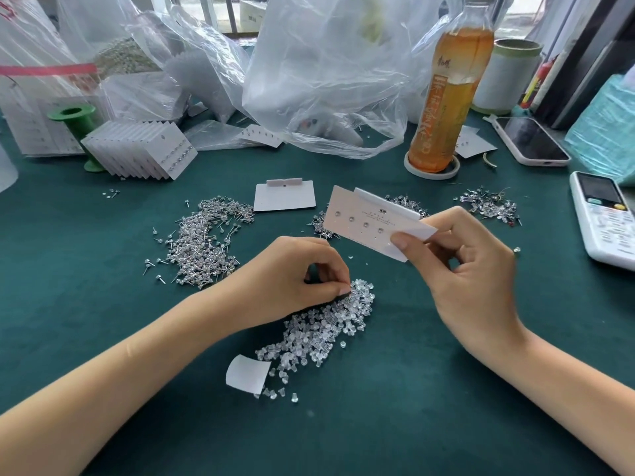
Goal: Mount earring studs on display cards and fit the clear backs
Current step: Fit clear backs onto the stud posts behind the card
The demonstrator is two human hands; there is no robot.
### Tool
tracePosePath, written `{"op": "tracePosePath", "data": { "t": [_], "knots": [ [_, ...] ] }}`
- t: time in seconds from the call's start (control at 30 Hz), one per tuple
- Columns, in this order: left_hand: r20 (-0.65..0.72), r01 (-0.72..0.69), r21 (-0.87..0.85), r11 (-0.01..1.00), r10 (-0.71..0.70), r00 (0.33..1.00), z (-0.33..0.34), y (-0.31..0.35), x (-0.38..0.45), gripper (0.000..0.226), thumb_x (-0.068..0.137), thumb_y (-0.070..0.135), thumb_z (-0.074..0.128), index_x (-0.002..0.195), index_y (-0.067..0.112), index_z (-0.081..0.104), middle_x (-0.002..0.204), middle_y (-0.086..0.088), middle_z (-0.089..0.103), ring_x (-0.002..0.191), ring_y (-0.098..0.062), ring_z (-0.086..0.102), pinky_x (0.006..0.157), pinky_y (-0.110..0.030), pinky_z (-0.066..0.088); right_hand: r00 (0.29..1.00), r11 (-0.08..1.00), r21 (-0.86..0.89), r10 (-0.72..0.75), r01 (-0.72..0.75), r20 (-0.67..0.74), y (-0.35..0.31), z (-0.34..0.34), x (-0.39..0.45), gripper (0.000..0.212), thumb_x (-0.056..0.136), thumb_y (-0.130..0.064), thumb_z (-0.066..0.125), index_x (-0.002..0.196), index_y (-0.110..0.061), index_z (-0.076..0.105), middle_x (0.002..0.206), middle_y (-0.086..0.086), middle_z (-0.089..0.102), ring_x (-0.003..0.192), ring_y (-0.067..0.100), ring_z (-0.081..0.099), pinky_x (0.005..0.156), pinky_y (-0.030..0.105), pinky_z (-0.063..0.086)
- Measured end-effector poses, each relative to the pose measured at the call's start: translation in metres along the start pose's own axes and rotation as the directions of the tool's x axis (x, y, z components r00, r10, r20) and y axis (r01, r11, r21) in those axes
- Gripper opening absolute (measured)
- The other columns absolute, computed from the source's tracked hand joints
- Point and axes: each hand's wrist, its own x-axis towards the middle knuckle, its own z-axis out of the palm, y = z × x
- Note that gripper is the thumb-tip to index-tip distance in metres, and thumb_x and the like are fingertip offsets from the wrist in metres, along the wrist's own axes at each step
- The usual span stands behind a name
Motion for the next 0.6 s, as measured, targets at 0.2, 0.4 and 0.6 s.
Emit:
{"op": "tracePosePath", "data": {
  "t": [0.2,0.4,0.6],
  "knots": [
    [-0.078,0.153,-0.162,0.975,-0.168,0.983,-0.021,-0.012,0.0,0.001,0.081,0.015,0.071,0.081,0.016,0.071,0.074,0.0,0.07,0.066,-0.006,0.059,0.065,-0.022,0.047,0.876,0.867,-0.148,-0.454,0.476,0.163,0.001,-0.003,-0.001,0.007,0.088,-0.01,0.064,0.083,-0.014,0.064,0.066,0.0,0.066,0.053,0.019,0.055,0.048,0.029,0.045],
    [-0.112,0.205,-0.488,0.849,-0.293,0.949,-0.037,0.004,-0.001,0.006,0.074,0.027,0.073,0.073,0.021,0.072,0.072,0.011,0.069,0.068,0.002,0.059,0.069,-0.007,0.045,0.574,0.494,-0.293,-0.689,0.819,0.443,-0.005,0.003,-0.001,0.016,0.083,0.001,0.065,0.073,-0.007,0.075,0.073,0.006,0.071,0.047,0.021,0.05,0.045,0.023,0.04],
    [0.205,0.234,-0.52,0.821,-0.146,0.968,-0.023,0.027,-0.009,0.009,0.076,0.02,0.069,0.081,0.012,0.069,0.075,0.003,0.068,0.071,-0.005,0.06,0.065,-0.013,0.047,0.521,0.417,-0.312,-0.69,0.854,0.502,-0.005,0.007,-0.003,0.014,0.067,0.001,0.08,0.07,-0.011,0.074,0.068,0.005,0.07,0.045,0.019,0.044,0.044,0.025,0.032]
  ]
}}
